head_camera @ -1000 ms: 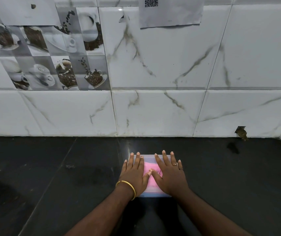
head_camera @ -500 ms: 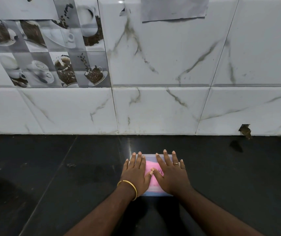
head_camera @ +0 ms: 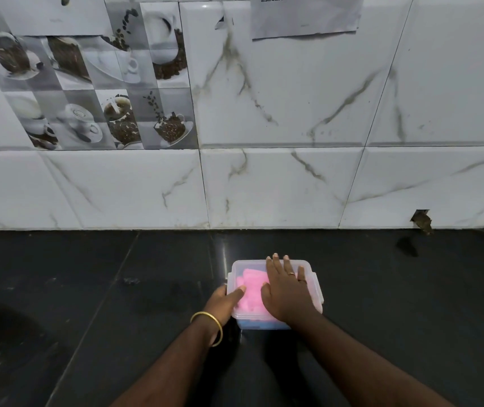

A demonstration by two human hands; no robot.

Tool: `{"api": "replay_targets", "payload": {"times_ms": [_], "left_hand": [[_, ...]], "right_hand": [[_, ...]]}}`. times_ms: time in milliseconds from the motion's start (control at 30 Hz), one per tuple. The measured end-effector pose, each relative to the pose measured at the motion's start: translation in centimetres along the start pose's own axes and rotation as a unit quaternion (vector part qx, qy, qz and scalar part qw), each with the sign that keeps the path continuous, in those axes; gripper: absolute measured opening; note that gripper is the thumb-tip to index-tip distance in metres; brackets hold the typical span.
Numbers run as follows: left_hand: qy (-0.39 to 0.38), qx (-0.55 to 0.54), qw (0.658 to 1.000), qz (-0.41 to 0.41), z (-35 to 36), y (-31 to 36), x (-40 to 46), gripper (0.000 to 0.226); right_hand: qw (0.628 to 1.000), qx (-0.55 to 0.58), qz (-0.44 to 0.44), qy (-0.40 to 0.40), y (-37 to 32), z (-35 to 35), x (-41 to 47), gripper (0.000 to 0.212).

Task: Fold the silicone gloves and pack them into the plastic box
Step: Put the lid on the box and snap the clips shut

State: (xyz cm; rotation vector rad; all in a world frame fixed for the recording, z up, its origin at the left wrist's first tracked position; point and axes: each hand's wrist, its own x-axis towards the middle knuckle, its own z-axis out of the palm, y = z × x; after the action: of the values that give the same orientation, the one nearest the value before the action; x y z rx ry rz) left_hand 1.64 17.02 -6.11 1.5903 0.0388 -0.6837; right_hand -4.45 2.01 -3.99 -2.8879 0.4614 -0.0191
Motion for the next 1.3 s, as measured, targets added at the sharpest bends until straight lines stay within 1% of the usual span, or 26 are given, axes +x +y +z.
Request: {"api": "replay_targets", "payload": {"times_ms": [67,133,300,367,467,567,633,733,800,867,1000,1100,1300], "left_hand": [[-0.018,-0.016,0.999,-0.024,-0.2,0.5,0.1,0.036],[-0.023,-0.015,0.998,-0.048,-0.4,1.0,0.1,0.034],[-0.013,0.056,0.995,-0.081,-0.9,2.7,0.3,0.042],[0.008,0.095,0.993,-0.065,-1.1,3.3,0.6,0.049],[0.044,0.157,0.987,-0.016,-1.1,3.8,0.6,0.061],[0.049,0.204,0.978,0.002,-1.0,4.0,0.6,0.07],[0.037,0.187,0.982,-0.01,-1.0,3.9,0.6,0.069],[0.016,0.144,0.989,-0.038,-0.7,3.4,0.5,0.06],[0.019,0.136,0.99,-0.04,-0.2,3.0,0.5,0.056],[0.029,0.136,0.99,-0.031,0.2,2.8,0.6,0.058],[0.037,0.154,0.987,-0.013,0.4,2.7,0.2,0.062],[0.043,0.181,0.982,0.003,0.7,2.6,-0.3,0.058],[0.084,0.235,0.967,0.042,1.3,2.6,-1.3,0.047]], "right_hand": [[1.0,0.02,-0.009,0.006,-1.2,0.3,0.0,0.062],[1.0,0.019,-0.008,0.014,-1.7,0.8,-0.2,0.06],[1.0,0.002,-0.009,0.013,-1.6,1.5,0.0,0.06],[1.0,0.0,-0.007,0.012,-1.6,1.8,0.1,0.06],[1.0,-0.002,-0.004,0.008,-1.5,2.0,0.2,0.061],[1.0,-0.006,-0.003,0.006,-1.5,1.9,0.2,0.061],[1.0,-0.005,-0.002,0.005,-1.5,1.8,0.1,0.062],[1.0,-0.005,-0.001,0.006,-1.6,1.8,0.1,0.062],[1.0,-0.006,0.0,0.008,-1.6,1.8,0.1,0.062],[1.0,-0.008,0.002,0.008,-1.6,1.9,0.2,0.062],[1.0,-0.012,0.001,0.014,-1.6,2.0,0.1,0.062],[1.0,-0.014,0.005,0.016,-1.6,2.0,0.1,0.062],[1.0,-0.015,0.005,0.013,-1.7,1.9,0.1,0.062]]}}
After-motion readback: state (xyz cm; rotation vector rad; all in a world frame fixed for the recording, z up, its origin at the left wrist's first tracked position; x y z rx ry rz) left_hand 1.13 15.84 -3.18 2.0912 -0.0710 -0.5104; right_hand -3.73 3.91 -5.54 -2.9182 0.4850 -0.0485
